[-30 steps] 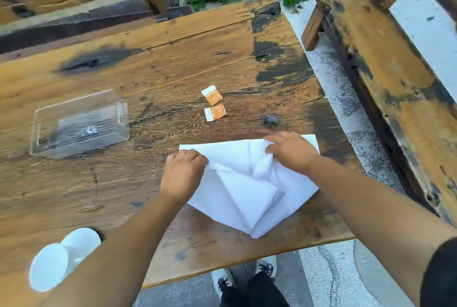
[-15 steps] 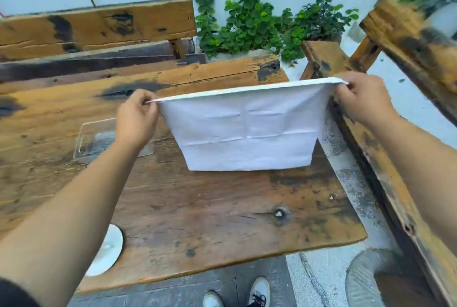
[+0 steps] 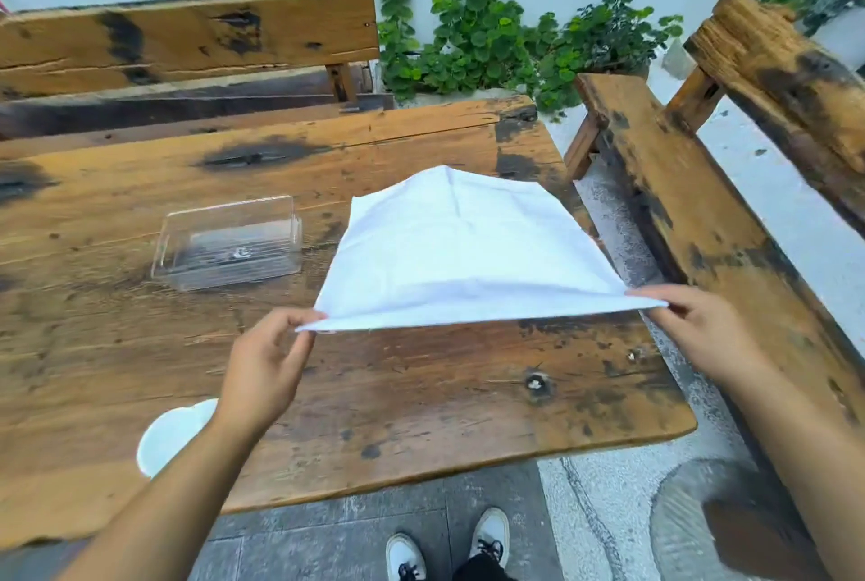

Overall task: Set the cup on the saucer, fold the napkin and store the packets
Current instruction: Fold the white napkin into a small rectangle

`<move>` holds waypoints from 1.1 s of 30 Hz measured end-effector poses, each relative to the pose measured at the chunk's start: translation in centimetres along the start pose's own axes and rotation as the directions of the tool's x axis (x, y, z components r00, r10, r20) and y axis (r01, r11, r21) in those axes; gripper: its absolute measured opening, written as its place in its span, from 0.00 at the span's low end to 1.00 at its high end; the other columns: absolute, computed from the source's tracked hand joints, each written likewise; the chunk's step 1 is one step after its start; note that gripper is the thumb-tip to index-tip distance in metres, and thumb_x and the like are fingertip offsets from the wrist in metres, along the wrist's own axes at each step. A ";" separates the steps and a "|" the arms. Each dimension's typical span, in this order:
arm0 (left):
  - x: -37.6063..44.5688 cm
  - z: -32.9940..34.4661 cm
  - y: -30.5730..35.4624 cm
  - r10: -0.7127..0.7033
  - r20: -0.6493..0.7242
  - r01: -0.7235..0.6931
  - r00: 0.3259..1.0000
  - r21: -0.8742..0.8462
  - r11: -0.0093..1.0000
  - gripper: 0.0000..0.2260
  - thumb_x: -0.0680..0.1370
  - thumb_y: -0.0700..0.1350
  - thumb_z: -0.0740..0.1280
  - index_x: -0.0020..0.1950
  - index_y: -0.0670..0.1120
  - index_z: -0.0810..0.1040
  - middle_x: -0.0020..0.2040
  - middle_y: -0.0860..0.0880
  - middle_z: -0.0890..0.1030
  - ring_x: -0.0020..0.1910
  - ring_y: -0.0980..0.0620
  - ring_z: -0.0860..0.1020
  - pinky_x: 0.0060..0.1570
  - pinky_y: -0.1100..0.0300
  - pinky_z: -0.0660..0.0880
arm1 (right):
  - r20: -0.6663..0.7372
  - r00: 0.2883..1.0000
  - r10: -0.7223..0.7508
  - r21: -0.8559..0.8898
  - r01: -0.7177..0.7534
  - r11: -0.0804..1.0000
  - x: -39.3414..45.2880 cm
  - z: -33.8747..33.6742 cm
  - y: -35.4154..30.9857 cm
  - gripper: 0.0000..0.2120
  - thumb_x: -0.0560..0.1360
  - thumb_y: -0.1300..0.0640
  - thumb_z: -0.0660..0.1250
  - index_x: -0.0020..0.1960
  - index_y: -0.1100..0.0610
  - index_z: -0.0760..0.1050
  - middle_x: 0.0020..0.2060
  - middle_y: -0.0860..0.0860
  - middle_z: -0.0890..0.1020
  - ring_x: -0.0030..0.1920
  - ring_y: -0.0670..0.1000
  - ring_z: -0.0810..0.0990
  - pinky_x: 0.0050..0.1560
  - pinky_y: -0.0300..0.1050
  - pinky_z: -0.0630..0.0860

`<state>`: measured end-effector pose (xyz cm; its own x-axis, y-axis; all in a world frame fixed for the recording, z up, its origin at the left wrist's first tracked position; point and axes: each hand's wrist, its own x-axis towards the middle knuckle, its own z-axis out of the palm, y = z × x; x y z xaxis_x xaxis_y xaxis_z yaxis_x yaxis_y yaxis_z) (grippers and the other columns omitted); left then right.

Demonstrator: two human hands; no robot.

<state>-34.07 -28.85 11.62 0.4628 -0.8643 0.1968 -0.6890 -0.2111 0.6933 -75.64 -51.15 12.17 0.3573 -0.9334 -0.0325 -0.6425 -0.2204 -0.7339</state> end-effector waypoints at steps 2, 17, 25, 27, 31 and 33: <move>-2.9 2.4 -3.3 -0.103 0.150 0.094 0.983 0.066 0.993 0.14 0.75 0.38 0.68 0.48 0.59 0.78 0.48 0.59 0.83 0.50 0.55 0.80 0.48 0.60 0.72 | 0.135 0.983 0.124 -0.067 -0.116 0.991 -1.3 3.2 3.1 0.10 0.74 0.64 0.67 0.51 0.54 0.83 0.49 0.53 0.85 0.47 0.49 0.81 0.46 0.37 0.73; -2.1 7.6 -8.3 -0.416 0.231 0.431 0.880 -0.017 0.902 0.08 0.77 0.45 0.66 0.38 0.51 0.75 0.29 0.51 0.72 0.26 0.57 0.67 0.29 0.57 0.66 | 0.177 0.943 0.282 -0.056 -0.276 0.959 0.8 7.0 5.6 0.06 0.77 0.59 0.65 0.42 0.57 0.78 0.30 0.50 0.79 0.30 0.49 0.75 0.31 0.42 0.66; 2.4 12.0 -11.5 -0.633 0.169 0.602 0.756 0.201 0.773 0.08 0.77 0.42 0.63 0.55 0.43 0.78 0.33 0.49 0.78 0.32 0.47 0.75 0.29 0.59 0.65 | 0.186 0.909 0.373 -0.268 -0.318 0.909 8.3 14.2 6.3 0.06 0.77 0.55 0.63 0.46 0.58 0.74 0.41 0.54 0.78 0.46 0.59 0.77 0.41 0.48 0.70; 2.3 12.4 -12.2 -0.654 0.166 0.614 0.738 0.236 0.753 0.11 0.77 0.42 0.62 0.58 0.43 0.76 0.33 0.48 0.77 0.32 0.47 0.75 0.28 0.59 0.66 | 0.179 0.897 0.405 -0.293 -0.344 0.892 9.2 15.7 7.0 0.09 0.78 0.54 0.62 0.50 0.60 0.74 0.45 0.58 0.80 0.46 0.59 0.76 0.44 0.50 0.71; 2.1 13.0 -13.0 -0.696 0.139 0.655 0.705 0.250 0.713 0.12 0.78 0.43 0.62 0.61 0.43 0.73 0.44 0.45 0.79 0.41 0.41 0.77 0.38 0.50 0.78 | 0.159 0.865 0.476 -0.380 -0.391 0.838 9.9 17.5 7.4 0.07 0.78 0.53 0.60 0.49 0.56 0.71 0.48 0.60 0.81 0.48 0.61 0.77 0.43 0.48 0.70; 2.0 13.3 -12.9 -0.701 0.109 0.670 0.704 0.223 0.708 0.14 0.78 0.44 0.62 0.63 0.44 0.71 0.51 0.44 0.79 0.46 0.41 0.77 0.42 0.48 0.78 | 0.090 0.881 0.464 -0.447 -0.380 0.810 9.3 18.1 7.1 0.10 0.77 0.52 0.60 0.55 0.56 0.70 0.53 0.60 0.79 0.53 0.62 0.76 0.48 0.51 0.72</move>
<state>-31.63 -33.95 -6.11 0.7486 -0.5105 -0.4230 -0.3019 -0.8305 0.4680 -64.67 -56.29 -5.61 0.0783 -0.8993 -0.4302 -0.9590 0.0500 -0.2790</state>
